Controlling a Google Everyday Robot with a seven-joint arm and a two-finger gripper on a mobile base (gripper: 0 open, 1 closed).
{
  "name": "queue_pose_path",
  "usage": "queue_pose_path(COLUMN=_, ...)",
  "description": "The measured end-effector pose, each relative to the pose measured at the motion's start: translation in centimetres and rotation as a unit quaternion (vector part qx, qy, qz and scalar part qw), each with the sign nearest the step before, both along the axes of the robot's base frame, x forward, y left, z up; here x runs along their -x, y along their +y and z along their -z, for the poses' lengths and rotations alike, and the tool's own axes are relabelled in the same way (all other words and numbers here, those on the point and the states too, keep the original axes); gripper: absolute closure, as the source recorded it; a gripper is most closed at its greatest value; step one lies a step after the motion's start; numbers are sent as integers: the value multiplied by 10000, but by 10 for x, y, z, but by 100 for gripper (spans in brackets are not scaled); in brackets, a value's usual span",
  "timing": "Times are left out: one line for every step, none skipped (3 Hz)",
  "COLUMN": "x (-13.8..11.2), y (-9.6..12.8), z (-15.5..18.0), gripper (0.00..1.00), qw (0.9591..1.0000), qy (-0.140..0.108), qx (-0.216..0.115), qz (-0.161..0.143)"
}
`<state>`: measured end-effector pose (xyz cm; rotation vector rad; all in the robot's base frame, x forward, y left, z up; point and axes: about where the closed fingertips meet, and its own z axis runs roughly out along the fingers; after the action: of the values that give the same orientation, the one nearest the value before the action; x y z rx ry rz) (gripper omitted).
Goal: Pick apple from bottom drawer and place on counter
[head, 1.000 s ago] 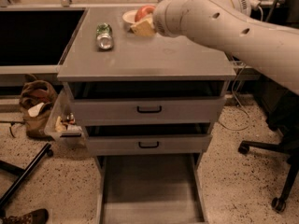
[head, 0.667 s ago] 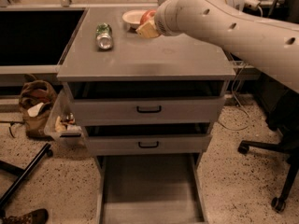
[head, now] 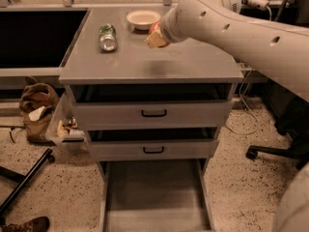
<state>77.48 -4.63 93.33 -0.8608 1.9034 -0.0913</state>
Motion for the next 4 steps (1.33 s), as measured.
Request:
queue_pose_path(x=-4, y=4, z=24, gripper=100, qw=9997, qy=229, qx=33, qz=-94)
queue_pose_path(x=-7, y=8, z=46, gripper=100, qw=9985, qy=501, qx=2, qz=-214)
queue_pose_path(x=-7, y=9, z=64, gripper=100, qw=9961, qy=793, qx=-110, qz=-368)
queue_pose_path(x=-5, y=9, z=75, gripper=100, qw=9938, qy=979, qx=-196, qz=-484)
